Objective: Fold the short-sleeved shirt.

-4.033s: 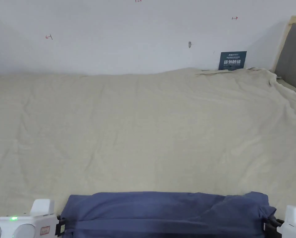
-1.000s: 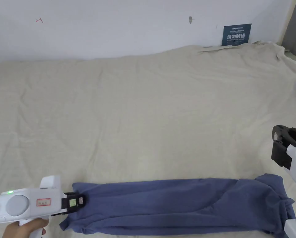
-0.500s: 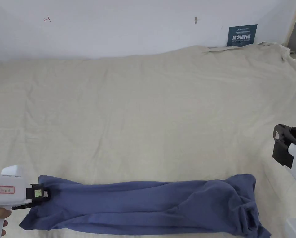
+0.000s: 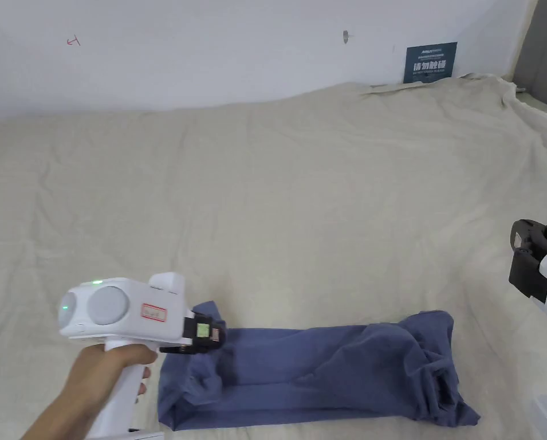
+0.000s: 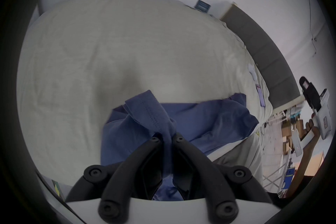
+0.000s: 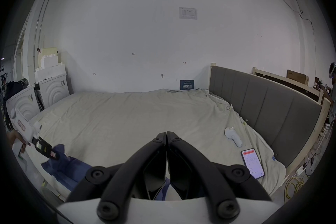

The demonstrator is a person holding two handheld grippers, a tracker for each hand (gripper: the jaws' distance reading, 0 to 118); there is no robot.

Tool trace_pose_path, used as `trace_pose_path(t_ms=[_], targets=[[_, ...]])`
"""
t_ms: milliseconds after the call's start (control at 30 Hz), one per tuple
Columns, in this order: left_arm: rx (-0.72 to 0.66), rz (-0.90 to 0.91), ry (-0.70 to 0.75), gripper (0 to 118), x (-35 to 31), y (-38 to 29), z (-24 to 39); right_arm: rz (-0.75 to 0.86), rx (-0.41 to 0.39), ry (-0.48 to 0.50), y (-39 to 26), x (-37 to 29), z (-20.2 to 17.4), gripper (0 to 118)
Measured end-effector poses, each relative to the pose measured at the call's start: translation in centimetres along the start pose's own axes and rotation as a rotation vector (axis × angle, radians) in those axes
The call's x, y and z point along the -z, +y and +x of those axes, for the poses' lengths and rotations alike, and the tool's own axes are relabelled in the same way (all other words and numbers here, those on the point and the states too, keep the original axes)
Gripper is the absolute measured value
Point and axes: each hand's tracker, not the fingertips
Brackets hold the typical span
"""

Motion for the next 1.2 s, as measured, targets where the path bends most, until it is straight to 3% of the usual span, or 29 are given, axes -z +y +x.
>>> trace_pose_path(t_ms=[167,367,400,433,533,567,600,767,967,1000,1067,1167,1200], targets=[[0.011,-0.069,-0.041,5,5.2,0.0,3.3,0.0,0.01,-0.014,-0.3,-0.4,0.8,0],[0.018,-0.123,0.025,9,9.3,-0.8,4.5,-0.005,0.013,-0.03,-0.5,-0.6,1.5,0],[0.017,-0.117,0.026,16,9.4,-0.9,4.4,-0.006,0.013,-0.031,-0.4,-0.6,1.6,0],[0.013,-0.112,0.028,31,9.3,-1.0,4.4,-0.006,0.014,-0.031,-0.4,-0.6,1.6,0],[0.016,-0.073,0.024,99,8.3,-1.0,4.6,-0.004,0.017,-0.034,-0.3,-0.6,1.7,0],[0.019,-0.057,0.025,112,7.8,-1.0,4.6,-0.003,0.018,-0.034,-0.3,-0.6,1.7,0],[0.025,-0.032,0.026,117,7.2,-0.9,4.6,-0.002,0.019,-0.035,-0.2,-0.6,1.7,0],[0.017,0.121,0.005,117,2.8,-1.0,3.1,0.002,0.023,-0.032,0.0,-0.8,1.6,0],[0.005,0.274,0.163,113,0.2,-2.3,-0.4,0.004,0.021,-0.027,0.1,-1.1,1.4,0],[-0.004,0.308,0.182,106,0.0,-2.7,-0.8,0.006,0.021,-0.027,0.1,-1.1,1.4,0],[-0.025,0.37,0.195,73,-0.1,-3.5,-1.6,0.008,0.022,-0.027,0.2,-1.2,1.3,0],[-0.083,0.426,0.145,56,0.6,-4.7,-2.3,0.011,0.025,-0.029,0.3,-1.2,1.4,0],[-0.09,0.43,0.138,35,1.0,-5.1,-2.4,0.01,0.026,-0.029,0.2,-1.2,1.5,0]])
